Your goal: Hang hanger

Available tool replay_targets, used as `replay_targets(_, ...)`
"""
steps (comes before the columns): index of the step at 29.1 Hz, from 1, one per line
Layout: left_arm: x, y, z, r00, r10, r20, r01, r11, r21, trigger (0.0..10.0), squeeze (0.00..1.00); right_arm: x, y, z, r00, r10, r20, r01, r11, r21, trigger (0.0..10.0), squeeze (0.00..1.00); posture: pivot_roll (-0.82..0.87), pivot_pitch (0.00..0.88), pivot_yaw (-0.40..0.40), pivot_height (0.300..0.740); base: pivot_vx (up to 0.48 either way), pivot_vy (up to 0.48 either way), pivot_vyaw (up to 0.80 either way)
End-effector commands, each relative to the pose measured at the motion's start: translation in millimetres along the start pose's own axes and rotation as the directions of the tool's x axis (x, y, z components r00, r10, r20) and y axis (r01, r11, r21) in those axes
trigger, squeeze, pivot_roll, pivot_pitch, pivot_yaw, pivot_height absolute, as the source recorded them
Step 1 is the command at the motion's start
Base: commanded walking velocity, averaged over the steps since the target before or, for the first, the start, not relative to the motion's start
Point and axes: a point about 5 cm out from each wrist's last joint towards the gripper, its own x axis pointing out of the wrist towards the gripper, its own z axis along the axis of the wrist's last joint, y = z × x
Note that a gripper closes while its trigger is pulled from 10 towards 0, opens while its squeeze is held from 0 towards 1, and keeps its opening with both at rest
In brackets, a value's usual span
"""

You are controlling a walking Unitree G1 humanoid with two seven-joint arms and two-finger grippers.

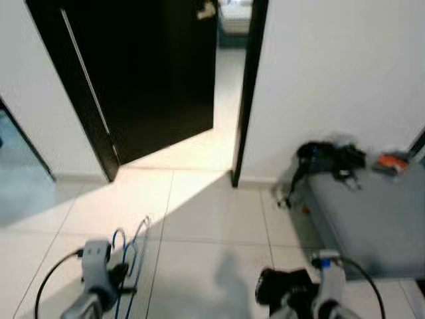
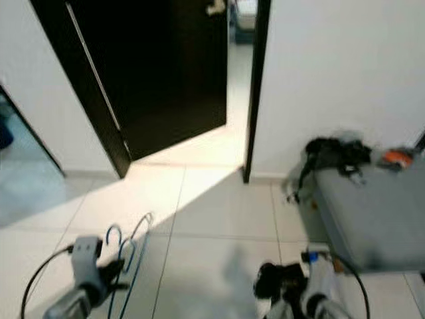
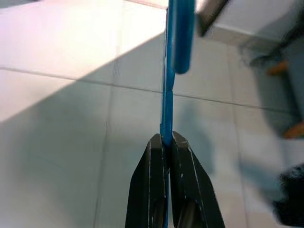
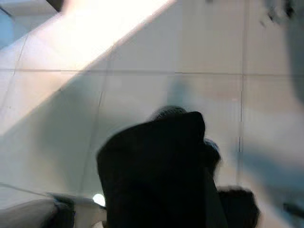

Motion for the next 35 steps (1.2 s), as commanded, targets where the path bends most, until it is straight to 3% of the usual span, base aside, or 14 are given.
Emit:
replay_targets(1,-3.2,-0.6,-8.6,0.999,-0.004,-0.031,0.005,1.0,0.004,10.0,0.0,-4.7,-2.8,-8.5,1.0,-0.012,-0.025,0.012,1.0,0.002,10.0,0.0,0.02,0.108,-0.027,0.74,0.0,0.0,0.78)
replay_targets(35,-5.4,-4.0,-8.8,1.0,-0.028,-0.009,0.028,0.999,0.028,10.0,0.0,-5.6,-2.7,-10.5,1.0,-0.004,-0.028,0.004,1.0,-0.007,10.0,0.0,0.01,0.092,-0.025,0.74,0.0,0.0,0.78)
